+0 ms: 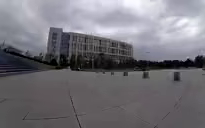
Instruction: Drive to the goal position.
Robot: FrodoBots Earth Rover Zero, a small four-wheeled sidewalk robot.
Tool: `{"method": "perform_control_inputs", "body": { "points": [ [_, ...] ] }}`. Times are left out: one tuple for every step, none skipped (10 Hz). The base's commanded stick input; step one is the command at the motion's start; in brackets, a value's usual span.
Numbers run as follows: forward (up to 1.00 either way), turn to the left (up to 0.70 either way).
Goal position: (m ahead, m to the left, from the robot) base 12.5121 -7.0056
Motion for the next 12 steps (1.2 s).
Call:
{"method": "perform_control_inputs", "body": {
  "points": [
    [0.70, -0.09],
    [0.70, -0.29],
    [0.70, -0.33],
    [0.70, -0.35],
    [0.70, -0.35],
    [0.70, -0.35],
    [0.70, -0.35],
    [0.70, -0.21],
    [0.70, -0.08],
    [0.70, 0.00],
    [0.70, 0.00],
    [0.70, 0.00]
  ]
}}
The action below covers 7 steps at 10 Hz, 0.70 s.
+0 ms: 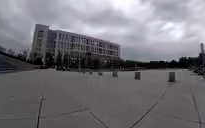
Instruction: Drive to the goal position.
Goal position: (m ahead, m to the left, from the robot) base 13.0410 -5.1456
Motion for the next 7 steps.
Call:
{"method": "perform_control_inputs", "body": {
  "points": [
    [0.70, 0.00],
    [0.70, 0.00],
    [0.70, 0.00],
    [0.70, 0.00],
    [0.70, 0.00],
    [0.70, 0.00],
    [0.70, 0.00]
  ]
}}
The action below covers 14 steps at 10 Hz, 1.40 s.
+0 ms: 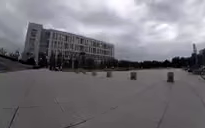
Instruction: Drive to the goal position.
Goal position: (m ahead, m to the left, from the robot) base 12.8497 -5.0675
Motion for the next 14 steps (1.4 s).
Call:
{"method": "perform_control_inputs", "body": {
  "points": [
    [0.70, 0.00],
    [0.70, 0.00],
    [0.70, 0.00],
    [0.70, 0.00],
    [0.70, 0.00],
    [0.70, 0.00],
    [0.70, 0.00],
    [0.70, -0.01],
    [0.70, -0.05],
    [0.70, -0.17],
    [0.70, -0.35],
    [0.70, -0.17],
    [0.70, 0.00],
    [0.70, 0.00]
  ]
}}
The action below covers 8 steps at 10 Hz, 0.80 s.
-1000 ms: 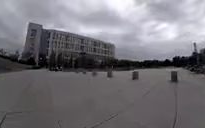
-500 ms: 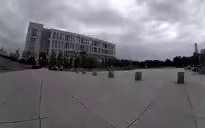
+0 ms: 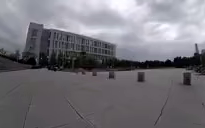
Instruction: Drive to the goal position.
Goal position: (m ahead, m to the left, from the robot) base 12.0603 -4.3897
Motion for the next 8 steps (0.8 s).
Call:
{"method": "perform_control_inputs", "body": {
  "points": [
    [0.70, 0.00],
    [0.70, 0.00],
    [0.70, 0.00],
    [0.70, 0.00],
    [0.70, 0.00],
    [0.70, 0.00],
    [0.70, 0.00],
    [0.70, 0.00]
  ]
}}
